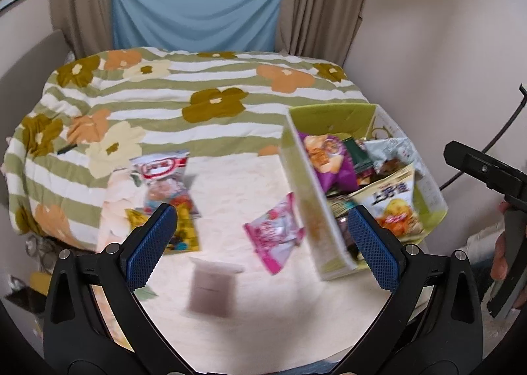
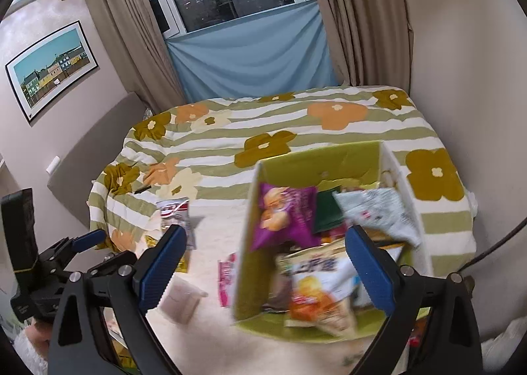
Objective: Organize snacks
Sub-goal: 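Withdraw both tools from the box toward the remaining snacks, then grasp the gold Pillows packet with the left tool while the right tool grasps the white translucent pouch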
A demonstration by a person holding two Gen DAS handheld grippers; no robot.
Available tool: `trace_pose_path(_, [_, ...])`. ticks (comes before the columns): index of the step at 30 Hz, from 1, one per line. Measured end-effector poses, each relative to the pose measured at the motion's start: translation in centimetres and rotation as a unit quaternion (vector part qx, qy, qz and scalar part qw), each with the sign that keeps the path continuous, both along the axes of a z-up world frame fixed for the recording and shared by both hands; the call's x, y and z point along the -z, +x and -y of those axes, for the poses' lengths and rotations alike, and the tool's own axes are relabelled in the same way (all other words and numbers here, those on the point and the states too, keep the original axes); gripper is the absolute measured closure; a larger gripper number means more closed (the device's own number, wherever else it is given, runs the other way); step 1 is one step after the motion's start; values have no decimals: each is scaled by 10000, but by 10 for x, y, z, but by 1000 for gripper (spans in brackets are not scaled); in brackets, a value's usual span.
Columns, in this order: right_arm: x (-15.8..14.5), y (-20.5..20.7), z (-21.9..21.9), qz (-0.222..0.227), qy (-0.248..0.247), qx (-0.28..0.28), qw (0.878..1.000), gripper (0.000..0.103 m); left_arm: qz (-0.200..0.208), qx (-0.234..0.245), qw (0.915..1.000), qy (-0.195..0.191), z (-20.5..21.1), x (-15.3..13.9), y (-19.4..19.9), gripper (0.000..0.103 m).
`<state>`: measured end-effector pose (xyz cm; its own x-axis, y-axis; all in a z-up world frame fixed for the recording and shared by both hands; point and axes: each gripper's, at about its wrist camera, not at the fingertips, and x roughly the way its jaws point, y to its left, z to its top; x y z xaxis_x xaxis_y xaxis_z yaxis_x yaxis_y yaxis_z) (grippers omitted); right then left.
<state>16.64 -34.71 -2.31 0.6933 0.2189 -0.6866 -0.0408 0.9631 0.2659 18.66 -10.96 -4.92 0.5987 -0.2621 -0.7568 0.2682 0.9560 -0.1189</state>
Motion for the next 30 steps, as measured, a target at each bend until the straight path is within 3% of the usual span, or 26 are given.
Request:
trace_pose_path(8, [17,2,-73,-295,-79,226,9993,7,-278,497,9984,68,-81,25,27,0])
trace_pose_path(15, [56,6,-147,-727,-310,291,9964,7,-233,1422,9860,835,-117,64,45,0])
trace_pose_path(21, [117,15,-194,-1352,-391,329,9895,7,16,2477,9528,1753,-109,107,57,0])
trace_pose_path(27, [170,11,-224,-1713,-615,653,9811,7,233,3508,9031,2467,-90,157,58,1])
trace_pose_path(30, [189,6,-235,-1844,-613,748,9781,7,275,3775,8855,2695,-83,176,59,7])
